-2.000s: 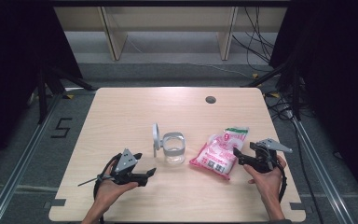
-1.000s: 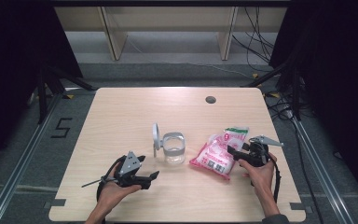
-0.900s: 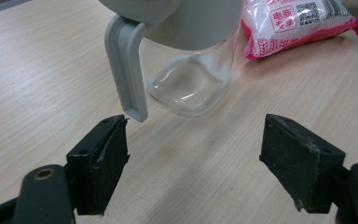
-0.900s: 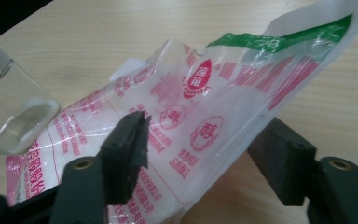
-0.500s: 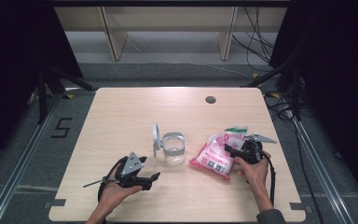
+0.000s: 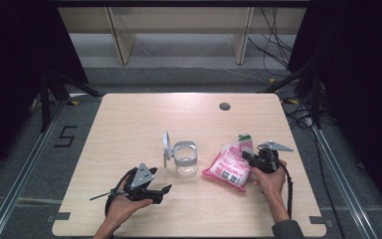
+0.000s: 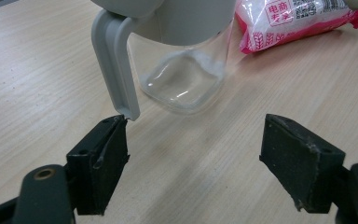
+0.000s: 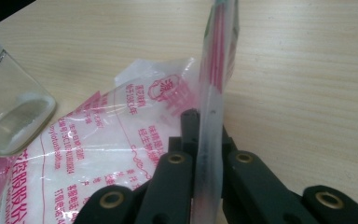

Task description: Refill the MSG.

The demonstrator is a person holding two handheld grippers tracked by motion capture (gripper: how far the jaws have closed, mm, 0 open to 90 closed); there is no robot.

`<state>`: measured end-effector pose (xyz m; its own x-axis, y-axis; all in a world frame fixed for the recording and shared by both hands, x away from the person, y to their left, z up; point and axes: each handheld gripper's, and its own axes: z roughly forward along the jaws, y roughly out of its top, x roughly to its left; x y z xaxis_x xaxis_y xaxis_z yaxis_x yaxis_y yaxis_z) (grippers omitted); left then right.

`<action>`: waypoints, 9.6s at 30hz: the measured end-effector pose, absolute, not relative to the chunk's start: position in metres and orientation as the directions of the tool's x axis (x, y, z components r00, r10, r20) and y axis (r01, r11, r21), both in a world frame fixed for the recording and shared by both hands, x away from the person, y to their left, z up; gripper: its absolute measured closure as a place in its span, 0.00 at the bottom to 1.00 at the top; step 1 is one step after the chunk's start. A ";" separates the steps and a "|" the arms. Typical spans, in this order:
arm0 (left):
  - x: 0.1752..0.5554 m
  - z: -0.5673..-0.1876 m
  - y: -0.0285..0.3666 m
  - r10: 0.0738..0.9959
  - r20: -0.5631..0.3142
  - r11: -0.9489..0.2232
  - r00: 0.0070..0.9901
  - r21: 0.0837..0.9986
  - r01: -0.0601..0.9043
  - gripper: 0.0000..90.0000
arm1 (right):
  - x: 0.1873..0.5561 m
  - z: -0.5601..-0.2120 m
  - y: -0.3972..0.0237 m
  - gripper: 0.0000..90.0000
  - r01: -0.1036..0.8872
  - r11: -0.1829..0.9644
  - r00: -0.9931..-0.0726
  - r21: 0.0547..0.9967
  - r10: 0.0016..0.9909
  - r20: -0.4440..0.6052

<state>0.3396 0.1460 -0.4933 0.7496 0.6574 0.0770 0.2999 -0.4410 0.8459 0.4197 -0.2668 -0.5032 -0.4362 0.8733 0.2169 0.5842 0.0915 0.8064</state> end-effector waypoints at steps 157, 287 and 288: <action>0.360 -0.514 -0.019 0.626 -0.154 -0.092 0.764 0.959 0.269 0.84 | 0.416 -0.350 -0.113 1.00 0.259 0.388 -0.717 0.885 0.691 -0.093; 0.361 -0.508 -0.028 0.595 -0.155 -0.057 0.789 0.971 0.234 0.85 | 0.418 -0.356 -0.095 1.00 0.259 0.395 -0.713 0.881 0.694 -0.102; 0.361 -0.508 -0.028 0.599 -0.152 -0.063 0.786 0.970 0.235 0.85 | 0.419 -0.357 -0.095 1.00 0.260 0.390 -0.712 0.883 0.695 -0.098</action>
